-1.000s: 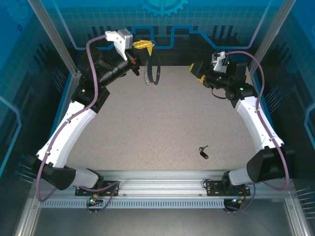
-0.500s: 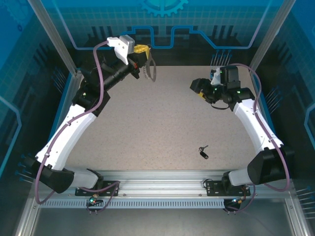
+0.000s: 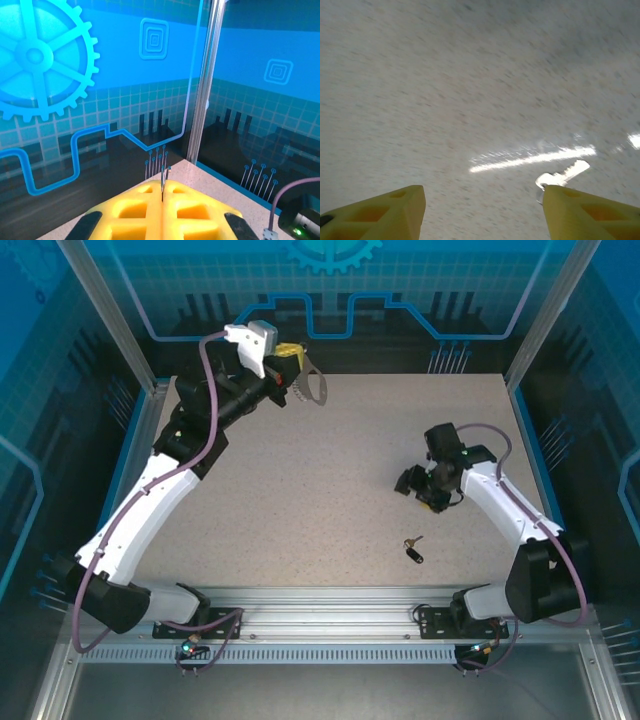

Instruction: Put the keys on the keyring

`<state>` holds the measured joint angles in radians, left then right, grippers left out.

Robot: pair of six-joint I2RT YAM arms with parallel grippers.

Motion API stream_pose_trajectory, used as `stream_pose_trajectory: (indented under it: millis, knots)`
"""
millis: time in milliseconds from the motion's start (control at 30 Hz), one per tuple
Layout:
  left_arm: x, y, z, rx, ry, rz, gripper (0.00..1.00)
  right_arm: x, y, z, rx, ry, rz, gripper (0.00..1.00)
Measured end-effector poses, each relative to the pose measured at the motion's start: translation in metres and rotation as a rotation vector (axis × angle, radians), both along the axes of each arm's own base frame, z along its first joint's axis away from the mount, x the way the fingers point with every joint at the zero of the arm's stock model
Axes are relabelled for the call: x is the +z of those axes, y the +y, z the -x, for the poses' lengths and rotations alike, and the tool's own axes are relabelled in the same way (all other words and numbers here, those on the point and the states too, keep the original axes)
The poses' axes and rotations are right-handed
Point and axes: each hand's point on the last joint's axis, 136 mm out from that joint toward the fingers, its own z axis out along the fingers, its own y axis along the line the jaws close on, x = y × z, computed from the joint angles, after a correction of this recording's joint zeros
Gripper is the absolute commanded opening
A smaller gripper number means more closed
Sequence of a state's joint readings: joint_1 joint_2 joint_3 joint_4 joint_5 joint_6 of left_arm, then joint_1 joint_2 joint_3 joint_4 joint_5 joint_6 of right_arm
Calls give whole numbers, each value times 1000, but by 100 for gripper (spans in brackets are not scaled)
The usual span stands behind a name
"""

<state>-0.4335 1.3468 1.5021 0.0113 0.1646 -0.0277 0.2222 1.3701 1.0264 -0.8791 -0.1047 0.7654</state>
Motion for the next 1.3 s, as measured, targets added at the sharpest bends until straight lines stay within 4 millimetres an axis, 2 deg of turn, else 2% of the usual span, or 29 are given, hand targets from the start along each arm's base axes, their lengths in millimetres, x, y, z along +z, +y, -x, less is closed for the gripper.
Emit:
stream_pose_trajectory:
  millis: [167,367,567,933,1300]
  knots:
    - [-7,-2,0,-4,40,20,0,-25,-2,28,41,80,49,55]
    - [-9,-4,0,-10,68,44,0,-41,17,43,196,117,127,49]
    - [-11,-4,0,-12,88,53,0,-64,24,57,318,191,231,45]
    - [-20,-5,0,-12,128,46,0,-78,16,66,371,232,321,37]
    - [-17,-5,4,-16,125,54,0,-89,13,73,388,270,340,34]
